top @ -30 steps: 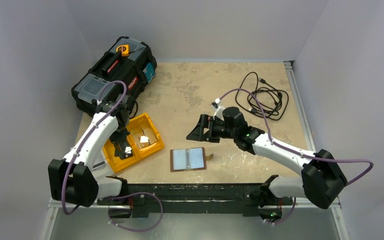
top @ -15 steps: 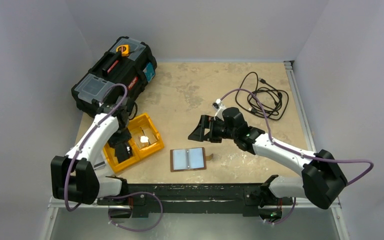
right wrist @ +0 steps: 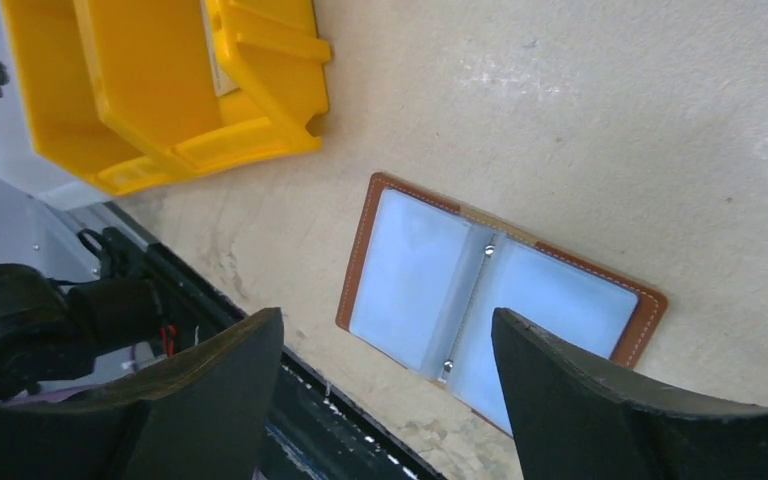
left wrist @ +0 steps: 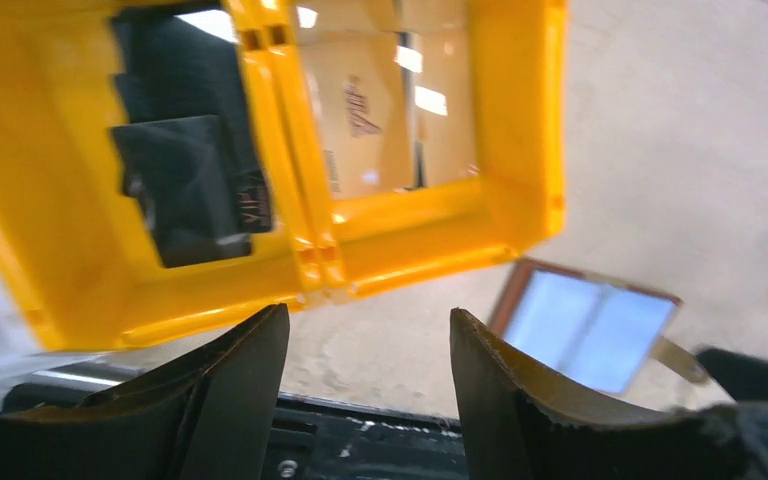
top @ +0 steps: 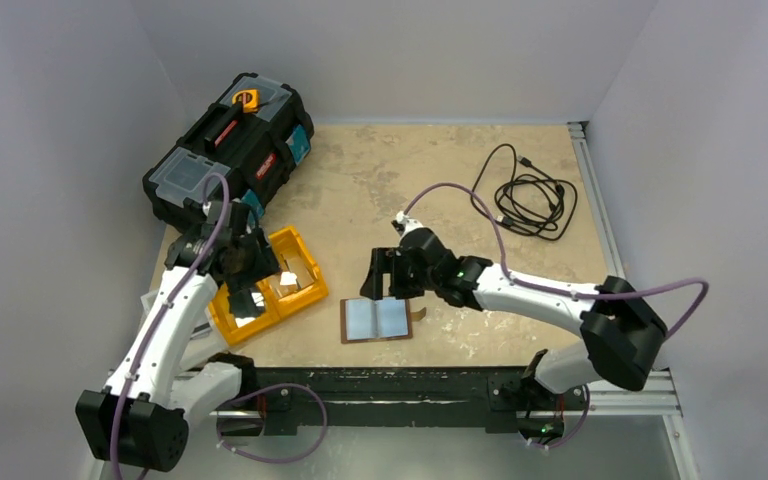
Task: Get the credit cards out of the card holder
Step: Remove the credit card from the card holder.
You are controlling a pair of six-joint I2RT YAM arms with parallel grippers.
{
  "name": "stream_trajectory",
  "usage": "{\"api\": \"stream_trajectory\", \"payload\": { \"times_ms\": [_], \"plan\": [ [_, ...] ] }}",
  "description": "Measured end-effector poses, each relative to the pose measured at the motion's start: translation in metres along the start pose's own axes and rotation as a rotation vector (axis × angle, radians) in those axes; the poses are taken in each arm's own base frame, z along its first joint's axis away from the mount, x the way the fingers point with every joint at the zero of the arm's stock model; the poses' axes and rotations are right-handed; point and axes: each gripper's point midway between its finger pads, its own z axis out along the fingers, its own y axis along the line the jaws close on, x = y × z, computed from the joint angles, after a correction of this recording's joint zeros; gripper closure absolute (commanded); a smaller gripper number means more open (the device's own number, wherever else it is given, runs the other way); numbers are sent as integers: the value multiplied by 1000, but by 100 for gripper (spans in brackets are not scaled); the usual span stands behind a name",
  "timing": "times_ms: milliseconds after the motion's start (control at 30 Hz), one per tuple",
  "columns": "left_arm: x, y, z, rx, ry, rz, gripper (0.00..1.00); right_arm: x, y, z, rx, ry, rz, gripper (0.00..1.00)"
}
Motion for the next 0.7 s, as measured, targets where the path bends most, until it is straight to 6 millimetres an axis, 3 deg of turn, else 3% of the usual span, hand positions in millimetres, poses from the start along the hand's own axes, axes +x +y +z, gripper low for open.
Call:
{"api": "stream_trajectory", "payload": {
  "times_ms": [200,333,700],
  "plan": [
    [15,-32,-11,197,44,28,39,23,2,33,147,48,-71,47],
    [22,-46,-19,285,60,51,39,37,1,47,209,79,-101,50],
    [43,-58,-21,390,103,79,39,63,-19,67,363,143,-151,57]
  ]
}}
